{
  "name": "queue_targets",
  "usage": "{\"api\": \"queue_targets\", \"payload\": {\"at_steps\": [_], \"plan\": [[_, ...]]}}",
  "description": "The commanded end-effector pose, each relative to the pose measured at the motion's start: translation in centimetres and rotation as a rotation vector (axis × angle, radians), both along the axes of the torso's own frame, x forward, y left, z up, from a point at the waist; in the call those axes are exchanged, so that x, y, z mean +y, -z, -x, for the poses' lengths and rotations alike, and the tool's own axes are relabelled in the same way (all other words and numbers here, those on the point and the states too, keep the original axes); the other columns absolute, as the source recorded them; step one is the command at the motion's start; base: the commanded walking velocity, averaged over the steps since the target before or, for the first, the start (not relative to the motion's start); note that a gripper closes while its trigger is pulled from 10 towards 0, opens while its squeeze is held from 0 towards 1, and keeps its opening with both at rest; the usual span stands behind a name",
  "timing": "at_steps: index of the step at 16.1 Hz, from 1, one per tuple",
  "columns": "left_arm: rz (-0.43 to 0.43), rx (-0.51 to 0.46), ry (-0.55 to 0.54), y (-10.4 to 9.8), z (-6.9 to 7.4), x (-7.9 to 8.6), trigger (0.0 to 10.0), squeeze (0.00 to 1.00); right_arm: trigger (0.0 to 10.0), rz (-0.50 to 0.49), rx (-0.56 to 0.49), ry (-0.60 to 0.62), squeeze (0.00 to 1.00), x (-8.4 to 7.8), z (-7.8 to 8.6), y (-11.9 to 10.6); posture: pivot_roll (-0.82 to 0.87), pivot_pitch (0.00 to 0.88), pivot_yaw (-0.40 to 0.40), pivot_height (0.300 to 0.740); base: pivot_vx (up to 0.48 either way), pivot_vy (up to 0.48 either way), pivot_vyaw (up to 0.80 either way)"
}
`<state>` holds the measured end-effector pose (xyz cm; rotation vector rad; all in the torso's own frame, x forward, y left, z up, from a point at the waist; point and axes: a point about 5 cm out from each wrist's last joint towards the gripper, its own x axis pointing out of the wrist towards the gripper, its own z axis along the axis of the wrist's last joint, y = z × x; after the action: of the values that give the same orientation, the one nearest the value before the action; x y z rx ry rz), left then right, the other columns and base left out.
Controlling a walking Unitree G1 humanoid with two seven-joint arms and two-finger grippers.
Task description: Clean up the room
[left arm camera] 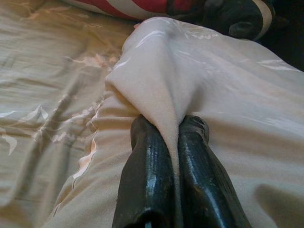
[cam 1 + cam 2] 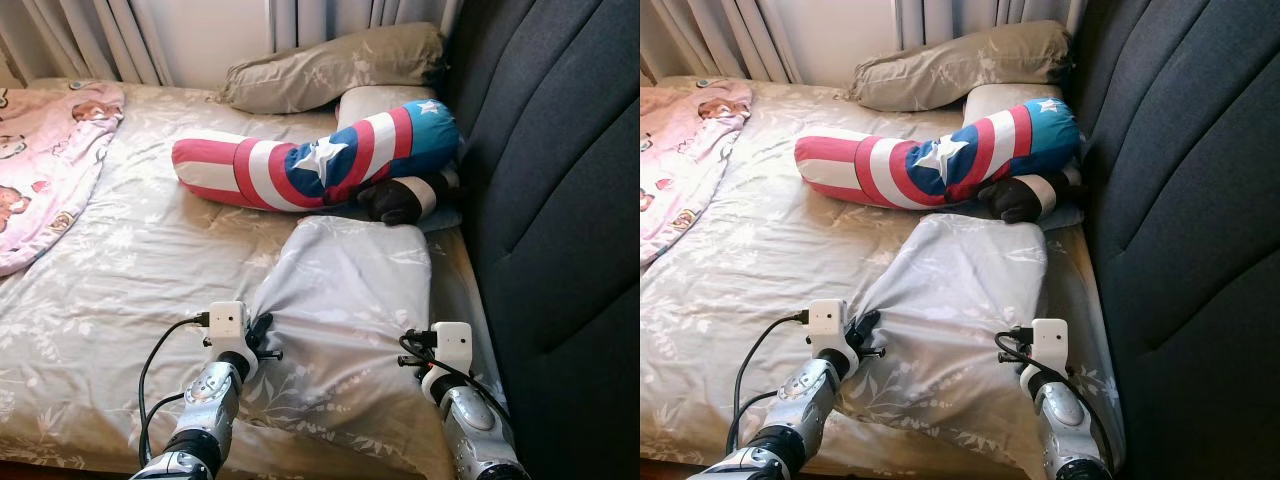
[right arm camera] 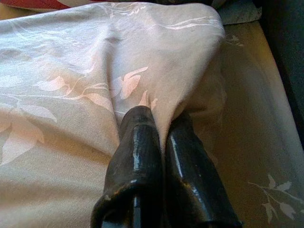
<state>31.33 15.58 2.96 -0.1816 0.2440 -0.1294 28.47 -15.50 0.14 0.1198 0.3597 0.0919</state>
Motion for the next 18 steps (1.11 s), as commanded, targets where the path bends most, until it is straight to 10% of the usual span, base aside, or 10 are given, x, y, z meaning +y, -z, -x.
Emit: {"api": "queue_targets", "payload": {"at_steps": [1, 12, 18], "plan": [[-0.044, -0.062, -0.072, -1.4, -0.6, 2.4, 10.0, 0.0, 10.0, 0.038, -0.051, 0.129, 0.0, -3.1, -0.1, -0.7, -0.05, 0.0, -0.036, 0.74, 0.0, -0.368, 0.0], [-0.038, -0.053, -0.086, -1.2, -0.3, 3.7, 10.0, 0.0, 10.0, 0.04, -0.045, 0.153, 0.0, -3.5, 0.6, -0.3, -0.05, 0.0, -0.034, 0.74, 0.0, -0.452, 0.0], [-0.008, -0.035, -0.054, -1.0, -0.2, 3.7, 10.0, 0.0, 10.0, 0.037, -0.045, 0.149, 0.0, -3.3, 0.8, -0.2, -0.06, 0.0, -0.038, 0.74, 0.0, 0.0, 0.0]]}}
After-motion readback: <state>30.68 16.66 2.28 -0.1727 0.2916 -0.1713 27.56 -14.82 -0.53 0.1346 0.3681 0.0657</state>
